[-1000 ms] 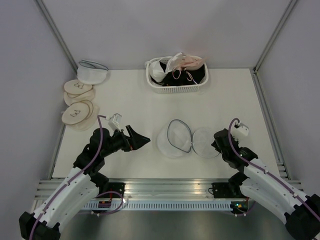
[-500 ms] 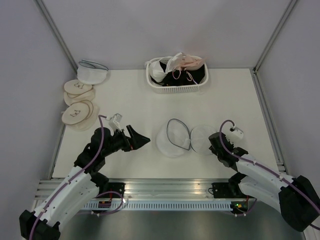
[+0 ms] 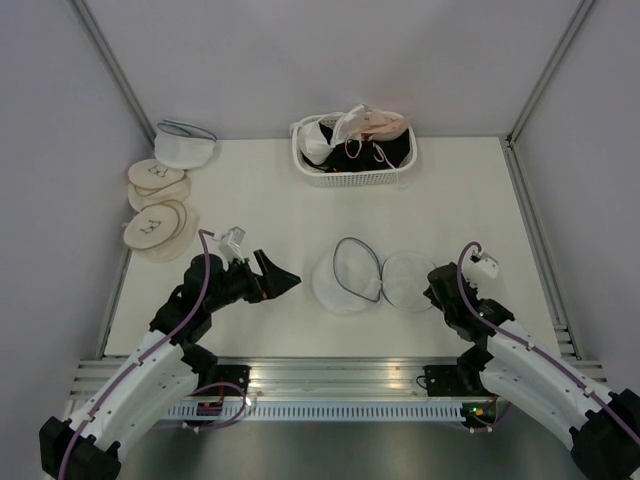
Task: Unzip the laundry bag and remove the bra
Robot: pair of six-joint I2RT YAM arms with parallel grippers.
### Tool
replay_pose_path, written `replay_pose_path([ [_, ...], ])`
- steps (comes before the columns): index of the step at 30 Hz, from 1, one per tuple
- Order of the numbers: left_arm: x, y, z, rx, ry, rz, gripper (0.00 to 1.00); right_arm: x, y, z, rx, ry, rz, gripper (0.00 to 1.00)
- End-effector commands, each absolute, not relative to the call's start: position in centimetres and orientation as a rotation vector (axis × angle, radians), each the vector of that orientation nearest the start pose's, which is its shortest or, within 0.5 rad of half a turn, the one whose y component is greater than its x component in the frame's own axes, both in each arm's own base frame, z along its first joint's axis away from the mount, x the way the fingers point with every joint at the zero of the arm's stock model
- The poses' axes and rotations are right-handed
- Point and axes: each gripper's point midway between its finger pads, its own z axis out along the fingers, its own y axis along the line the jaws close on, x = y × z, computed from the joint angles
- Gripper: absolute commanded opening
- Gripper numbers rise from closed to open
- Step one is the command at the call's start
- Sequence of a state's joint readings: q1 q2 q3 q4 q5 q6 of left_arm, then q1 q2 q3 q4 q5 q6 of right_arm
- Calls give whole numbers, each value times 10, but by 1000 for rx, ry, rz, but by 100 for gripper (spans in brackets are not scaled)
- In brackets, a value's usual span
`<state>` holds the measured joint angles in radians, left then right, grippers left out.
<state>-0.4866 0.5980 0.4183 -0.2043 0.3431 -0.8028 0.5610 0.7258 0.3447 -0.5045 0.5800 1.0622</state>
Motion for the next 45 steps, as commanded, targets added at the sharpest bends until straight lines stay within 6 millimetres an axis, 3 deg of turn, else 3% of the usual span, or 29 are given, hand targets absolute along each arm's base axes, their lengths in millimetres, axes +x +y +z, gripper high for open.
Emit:
replay_pose_path([
  [1, 186, -199, 169, -102, 2104, -1173, 100, 207, 49, 53, 800, 2161, 48, 50],
  [7, 185, -199, 169, -101, 2100, -1177, 100, 205, 48, 39, 839, 2174, 35, 47],
  [12, 184, -199, 166, -105, 2107, -1178, 100, 205, 54, 21, 843, 2197, 55, 34],
  [14, 184, -199, 166, -103, 2107, -1181, 100, 204, 55, 11, 837, 2225, 38, 34],
  [19, 183, -199, 166, -105, 2104, -1184, 100, 204, 54, 10, 828, 2249, -5, 36],
  [22, 183, -199, 164, -109, 2107, -1182, 100, 205, 55, 10, 817, 2253, 3, 20],
  [23, 183, -199, 163, -110, 2112, -1181, 100, 206, 56, 11, 816, 2248, 6, 3],
  [27, 182, -199, 163, -107, 2109, -1185, 100, 206, 56, 12, 815, 2239, 22, 0],
  [29, 182, -199, 165, -104, 2104, -1185, 100, 209, 56, 19, 807, 2220, 29, 0],
  [32, 182, -199, 167, -100, 2100, -1190, 100, 220, 58, 46, 753, 2159, 76, 0],
  [34, 182, -199, 170, -99, 2093, -1193, 100, 231, 67, 76, 656, 2107, 147, 1],
  [37, 182, -199, 173, -99, 2085, -1193, 100, 249, 102, 127, 479, 2012, 381, 1],
  [40, 182, -198, 176, -100, 2079, -1194, 100, 263, 142, 173, 190, 1931, 542, 0],
  [45, 182, -197, 176, -119, 2073, -1191, 100, 273, 216, 185, -204, 1970, 760, 1],
])
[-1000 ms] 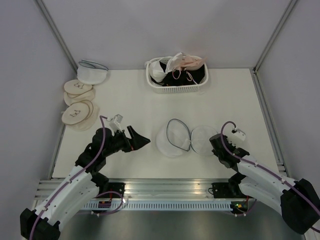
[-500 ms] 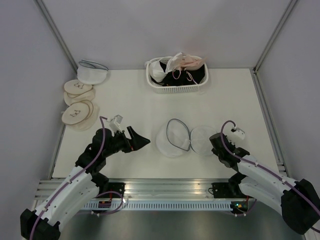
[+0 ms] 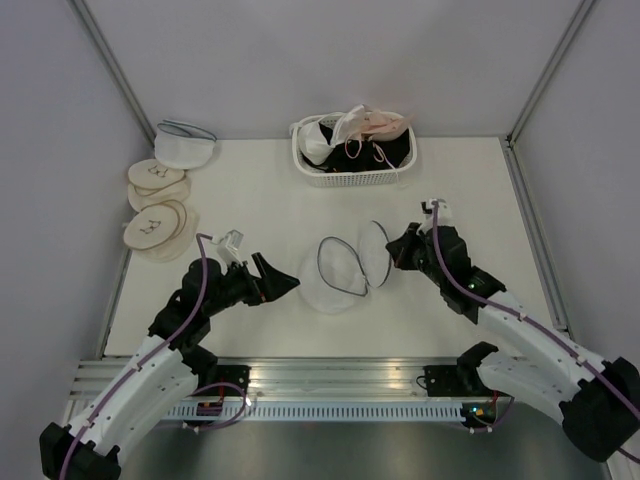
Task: Unzip the laundry bag and remove the bra
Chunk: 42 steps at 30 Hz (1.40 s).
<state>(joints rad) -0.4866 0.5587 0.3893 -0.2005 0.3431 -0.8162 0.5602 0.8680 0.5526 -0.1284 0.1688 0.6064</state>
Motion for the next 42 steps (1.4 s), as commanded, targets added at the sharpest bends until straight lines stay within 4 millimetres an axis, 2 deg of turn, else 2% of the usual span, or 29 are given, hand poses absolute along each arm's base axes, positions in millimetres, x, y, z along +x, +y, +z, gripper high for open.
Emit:
replay_pose_path([
  [1, 183, -196, 175, -127, 2075, -1184, 100, 270, 230, 188, -272, 1955, 804, 0],
  [3, 183, -196, 175, -132, 2077, -1184, 100, 271, 251, 178, -375, 1961, 837, 0],
  [4, 184, -194, 174, -144, 2076, -1176, 100, 264, 267, 182, -449, 1929, 895, 1],
  [5, 184, -194, 174, -150, 2074, -1174, 100, 260, 279, 173, -501, 1940, 929, 0],
  [6, 184, -193, 175, -151, 2070, -1172, 100, 255, 289, 173, -551, 1921, 970, 1],
  [7, 185, -192, 173, -161, 2070, -1160, 100, 243, 305, 179, -629, 1870, 1055, 0],
  [9, 185, -191, 173, -174, 2069, -1159, 100, 234, 320, 172, -711, 1862, 1113, 0],
  [12, 186, -190, 171, -182, 2074, -1158, 100, 208, 343, 172, -846, 1813, 1250, 1],
  [14, 185, -190, 170, -187, 2075, -1158, 100, 193, 352, 165, -922, 1823, 1326, 15],
  [15, 185, -190, 170, -185, 2076, -1159, 100, 192, 356, 167, -940, 1822, 1334, 22],
  [16, 185, -190, 170, -185, 2076, -1159, 100, 187, 357, 162, -957, 1852, 1337, 43],
  [17, 185, -190, 171, -186, 2072, -1159, 100, 186, 357, 161, -963, 1858, 1336, 53],
  [18, 186, -190, 171, -187, 2072, -1157, 100, 185, 355, 161, -959, 1860, 1330, 59],
  [19, 185, -190, 170, -187, 2073, -1158, 100, 186, 354, 164, -944, 1853, 1320, 75],
  [20, 185, -190, 171, -184, 2071, -1160, 100, 186, 350, 177, -930, 1813, 1308, 83],
  [22, 185, -190, 173, -181, 2065, -1164, 100, 191, 342, 185, -878, 1805, 1250, 98],
  [23, 185, -190, 173, -181, 2064, -1162, 100, 191, 336, 204, -854, 1759, 1231, 98],
  [25, 184, -191, 175, -171, 2062, -1171, 100, 202, 323, 213, -761, 1786, 1132, 98],
  [26, 184, -191, 176, -165, 2060, -1170, 100, 204, 315, 236, -714, 1748, 1110, 98],
  [27, 183, -192, 177, -156, 2058, -1175, 100, 215, 302, 231, -636, 1811, 1008, 98],
  [29, 183, -192, 177, -145, 2054, -1172, 100, 224, 284, 251, -531, 1800, 928, 98],
  [30, 183, -193, 178, -139, 2055, -1175, 100, 224, 273, 243, -504, 1849, 872, 98],
  [32, 183, -193, 179, -123, 2047, -1178, 100, 235, 246, 254, -355, 1841, 762, 98],
  [33, 182, -194, 178, -115, 2048, -1181, 100, 236, 237, 251, -314, 1859, 727, 98],
  [35, 182, -196, 178, -86, 2031, -1189, 100, 239, 211, 262, -186, 1824, 660, 98],
  [36, 182, -196, 177, -84, 2033, -1189, 100, 238, 210, 258, -184, 1835, 657, 98],
  [37, 182, -196, 178, -79, 2026, -1191, 100, 236, 204, 265, -159, 1810, 660, 98],
  [40, 181, -200, 181, -46, 2009, -1212, 100, 229, 199, 268, -150, 1779, 687, 98],
  [42, 181, -201, 185, -23, 1993, -1221, 100, 224, 202, 267, -168, 1772, 725, 98],
])
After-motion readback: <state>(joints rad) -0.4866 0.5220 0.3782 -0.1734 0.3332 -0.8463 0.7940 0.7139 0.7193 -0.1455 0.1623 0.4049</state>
